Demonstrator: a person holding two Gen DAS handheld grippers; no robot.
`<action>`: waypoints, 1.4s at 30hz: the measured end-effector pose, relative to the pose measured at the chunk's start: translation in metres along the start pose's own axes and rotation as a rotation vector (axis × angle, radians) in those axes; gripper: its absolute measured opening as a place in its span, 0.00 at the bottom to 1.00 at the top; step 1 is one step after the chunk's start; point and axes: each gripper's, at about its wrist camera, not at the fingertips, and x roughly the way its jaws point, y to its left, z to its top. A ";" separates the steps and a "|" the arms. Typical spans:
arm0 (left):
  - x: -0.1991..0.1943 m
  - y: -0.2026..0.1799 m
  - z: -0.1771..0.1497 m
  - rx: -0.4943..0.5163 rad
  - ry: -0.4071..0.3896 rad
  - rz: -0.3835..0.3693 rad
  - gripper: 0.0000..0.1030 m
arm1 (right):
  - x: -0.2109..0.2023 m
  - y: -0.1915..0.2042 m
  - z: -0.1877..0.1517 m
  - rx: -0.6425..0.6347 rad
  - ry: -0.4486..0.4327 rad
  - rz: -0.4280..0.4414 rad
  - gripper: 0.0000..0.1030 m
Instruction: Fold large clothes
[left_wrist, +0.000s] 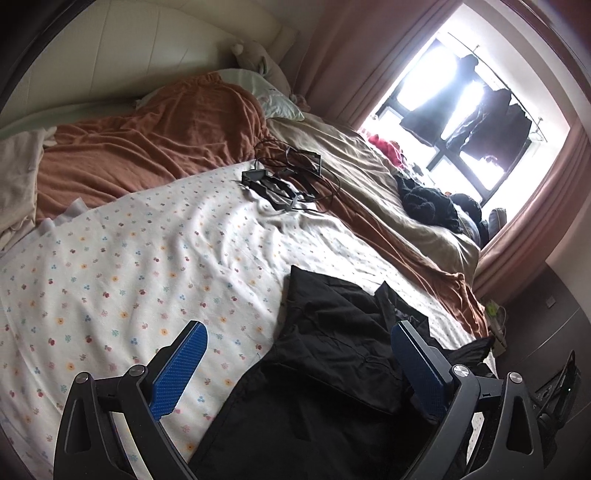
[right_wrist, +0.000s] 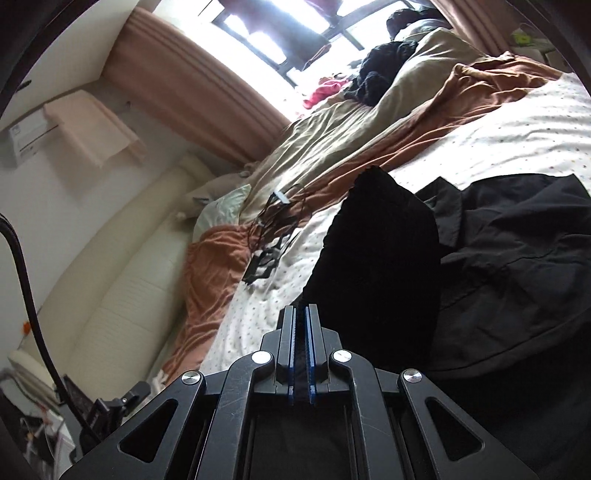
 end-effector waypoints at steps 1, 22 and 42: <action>0.000 0.002 0.000 -0.003 0.000 0.003 0.97 | 0.012 0.006 -0.002 -0.017 0.016 0.006 0.06; -0.019 -0.022 -0.002 0.012 0.036 0.011 0.97 | -0.050 -0.049 -0.009 0.095 -0.006 -0.302 0.83; -0.113 -0.066 -0.078 0.164 0.030 -0.023 0.97 | -0.234 -0.065 -0.069 0.152 -0.123 -0.422 0.83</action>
